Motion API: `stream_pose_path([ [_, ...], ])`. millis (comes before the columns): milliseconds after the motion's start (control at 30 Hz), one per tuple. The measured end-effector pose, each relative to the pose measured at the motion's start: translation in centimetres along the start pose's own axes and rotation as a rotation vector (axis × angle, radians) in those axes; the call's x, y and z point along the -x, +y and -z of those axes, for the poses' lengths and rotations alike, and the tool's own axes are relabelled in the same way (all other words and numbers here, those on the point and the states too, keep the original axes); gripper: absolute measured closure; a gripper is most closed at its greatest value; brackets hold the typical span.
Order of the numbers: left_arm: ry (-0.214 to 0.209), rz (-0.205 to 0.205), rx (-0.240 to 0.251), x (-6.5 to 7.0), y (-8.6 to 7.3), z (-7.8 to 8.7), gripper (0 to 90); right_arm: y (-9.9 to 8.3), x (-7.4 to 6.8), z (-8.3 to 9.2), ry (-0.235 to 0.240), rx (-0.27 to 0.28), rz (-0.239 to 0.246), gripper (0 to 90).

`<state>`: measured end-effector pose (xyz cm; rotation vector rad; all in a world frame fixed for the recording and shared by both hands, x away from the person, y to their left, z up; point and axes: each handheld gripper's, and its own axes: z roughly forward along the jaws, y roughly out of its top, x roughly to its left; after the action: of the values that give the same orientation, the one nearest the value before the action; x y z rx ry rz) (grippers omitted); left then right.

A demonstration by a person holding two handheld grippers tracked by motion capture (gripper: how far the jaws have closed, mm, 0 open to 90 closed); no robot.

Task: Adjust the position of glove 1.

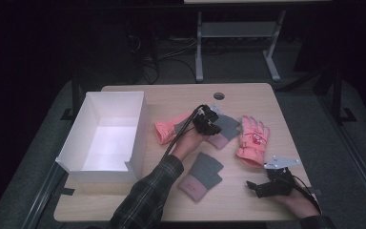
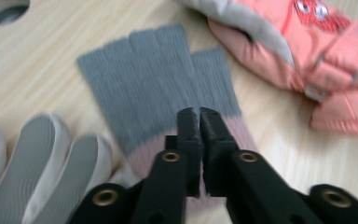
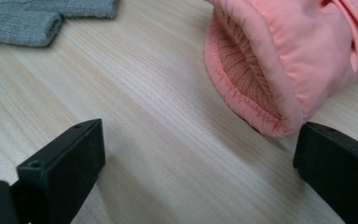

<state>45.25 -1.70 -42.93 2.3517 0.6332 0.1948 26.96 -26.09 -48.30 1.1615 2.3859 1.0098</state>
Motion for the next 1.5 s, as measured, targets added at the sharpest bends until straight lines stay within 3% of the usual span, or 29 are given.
stream_pose_path([
  [200, 0.041, 0.027, 0.0, -0.4, 0.7, -1.9, 72.0, 0.0, 0.0, 0.0, 0.003, -0.003, -0.005, 1.7],
  [400, 0.069, 0.023, -0.046, -0.9, 0.0, -3.6, 67.7, 0.0, 0.0, 0.0, 0.004, -0.003, -0.005, 1.7],
  [733, 0.052, 0.025, -0.044, -0.7, -0.1, -3.9, 85.1, 0.0, 0.0, 0.0, 0.004, 0.0, -0.003, 1.7],
  [800, 0.04, 0.02, -0.038, -0.9, -0.2, -3.8, 85.8, 0.0, 0.0, 0.0, 0.004, 0.0, -0.002, 1.7],
  [1000, -0.012, 0.072, -0.011, -1.7, -0.2, -3.3, 86.6, 0.0, 0.0, 0.0, 0.003, -0.002, -0.002, 1.7],
  [1200, -0.045, 0.092, 0.018, -1.4, 0.2, -2.2, 86.6, 0.0, 0.0, 0.0, 0.005, -0.004, -0.005, 1.7],
  [1500, -0.06, 0.05, 0.031, -0.4, 0.7, 0.4, 86.6, 0.0, 0.0, 0.0, 0.005, -0.003, -0.004, 1.7],
])
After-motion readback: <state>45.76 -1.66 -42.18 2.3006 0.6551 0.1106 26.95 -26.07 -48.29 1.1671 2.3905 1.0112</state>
